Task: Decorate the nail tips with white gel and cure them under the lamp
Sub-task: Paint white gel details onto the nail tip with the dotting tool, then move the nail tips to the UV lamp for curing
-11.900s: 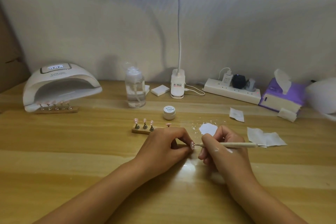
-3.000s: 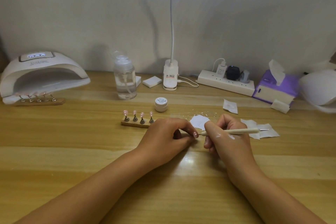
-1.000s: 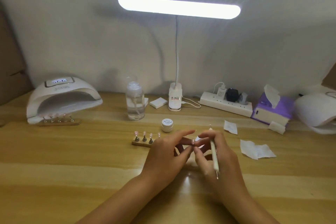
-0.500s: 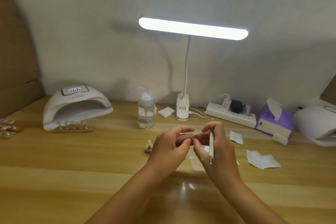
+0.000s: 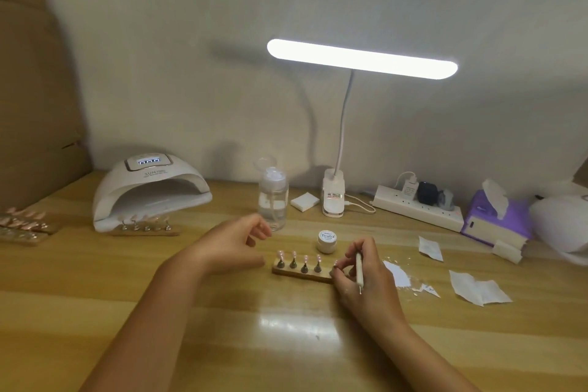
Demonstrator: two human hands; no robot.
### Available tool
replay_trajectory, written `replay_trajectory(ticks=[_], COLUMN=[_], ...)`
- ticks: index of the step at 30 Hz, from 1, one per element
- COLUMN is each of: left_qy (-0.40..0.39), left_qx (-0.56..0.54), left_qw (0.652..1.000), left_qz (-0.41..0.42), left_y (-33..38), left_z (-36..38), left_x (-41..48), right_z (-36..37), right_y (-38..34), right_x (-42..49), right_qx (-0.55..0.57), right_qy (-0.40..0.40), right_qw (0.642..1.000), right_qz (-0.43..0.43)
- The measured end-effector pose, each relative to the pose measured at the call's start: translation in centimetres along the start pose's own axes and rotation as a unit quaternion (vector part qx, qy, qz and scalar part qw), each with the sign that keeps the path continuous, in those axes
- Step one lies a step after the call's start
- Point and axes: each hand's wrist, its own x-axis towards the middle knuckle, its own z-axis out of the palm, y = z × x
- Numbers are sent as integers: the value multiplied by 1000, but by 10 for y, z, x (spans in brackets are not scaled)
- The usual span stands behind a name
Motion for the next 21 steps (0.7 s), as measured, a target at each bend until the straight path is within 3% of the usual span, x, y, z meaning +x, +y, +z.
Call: replay_trajectory(ticks=[4, 8, 15, 18, 21], left_qy=[-39, -5, 26, 21, 51], left_qx=[-52, -62, -121, -206, -221], left_qw=[998, 998, 992, 978, 974], left_qz=[-16, -8, 14, 25, 26], left_y=[-12, -16, -12, -3, 7], left_z=[23, 38, 40, 40, 48], left_x=[8, 12, 8, 5, 6], right_z=[-2, -5, -17, -40, -86], right_y=[4, 9, 3, 8, 29], right_x=[0, -2, -7, -19, -35], right_qx=[-32, -114, -109, -105, -78], right_qy=[-8, -37, -16, 10, 95], right_qw=[999, 992, 986, 984, 989], right_qz=[-14, -45, -122, -143, -85])
